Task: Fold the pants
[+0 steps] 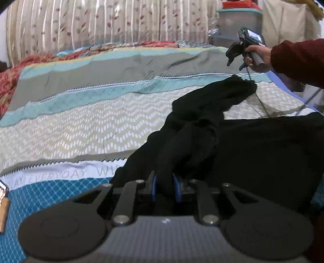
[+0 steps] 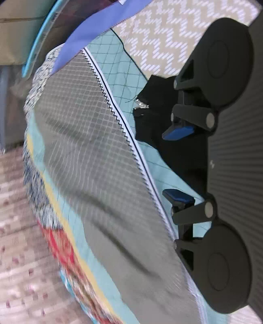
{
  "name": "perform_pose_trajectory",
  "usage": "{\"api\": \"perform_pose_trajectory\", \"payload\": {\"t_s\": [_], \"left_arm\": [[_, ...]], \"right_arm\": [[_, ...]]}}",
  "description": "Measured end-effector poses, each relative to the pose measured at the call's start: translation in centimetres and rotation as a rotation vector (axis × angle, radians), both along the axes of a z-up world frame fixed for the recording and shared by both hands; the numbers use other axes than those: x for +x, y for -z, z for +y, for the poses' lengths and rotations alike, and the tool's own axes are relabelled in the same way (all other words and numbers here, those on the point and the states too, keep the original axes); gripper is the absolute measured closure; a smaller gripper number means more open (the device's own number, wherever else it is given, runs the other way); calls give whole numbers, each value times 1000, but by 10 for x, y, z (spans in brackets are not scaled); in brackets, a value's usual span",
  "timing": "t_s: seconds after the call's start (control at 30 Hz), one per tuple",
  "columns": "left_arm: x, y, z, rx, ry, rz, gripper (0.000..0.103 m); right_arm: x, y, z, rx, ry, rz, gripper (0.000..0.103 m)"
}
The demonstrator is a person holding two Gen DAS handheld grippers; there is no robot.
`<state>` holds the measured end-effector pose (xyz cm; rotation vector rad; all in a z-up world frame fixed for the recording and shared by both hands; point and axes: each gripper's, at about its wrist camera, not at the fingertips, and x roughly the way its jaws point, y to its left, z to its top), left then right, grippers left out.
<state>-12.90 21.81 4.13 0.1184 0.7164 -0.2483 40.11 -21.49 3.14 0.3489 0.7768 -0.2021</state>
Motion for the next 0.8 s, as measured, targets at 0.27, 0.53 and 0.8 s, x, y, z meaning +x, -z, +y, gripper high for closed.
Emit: {"api": "perform_pose_trajectory", "payload": {"t_s": [0.27,0.53,0.8], "left_arm": [[12,3,8,30,-71,23,86],[10,-26,27,84,-181,-111,91],[-16,-57,50,150,-319,-259,92]], "right_arm": [[44,57,-10,-113,125,157,49],[-24,5,-81,175,170,-55,95],[-162,-69,-150,356,215,-211,95]]}}
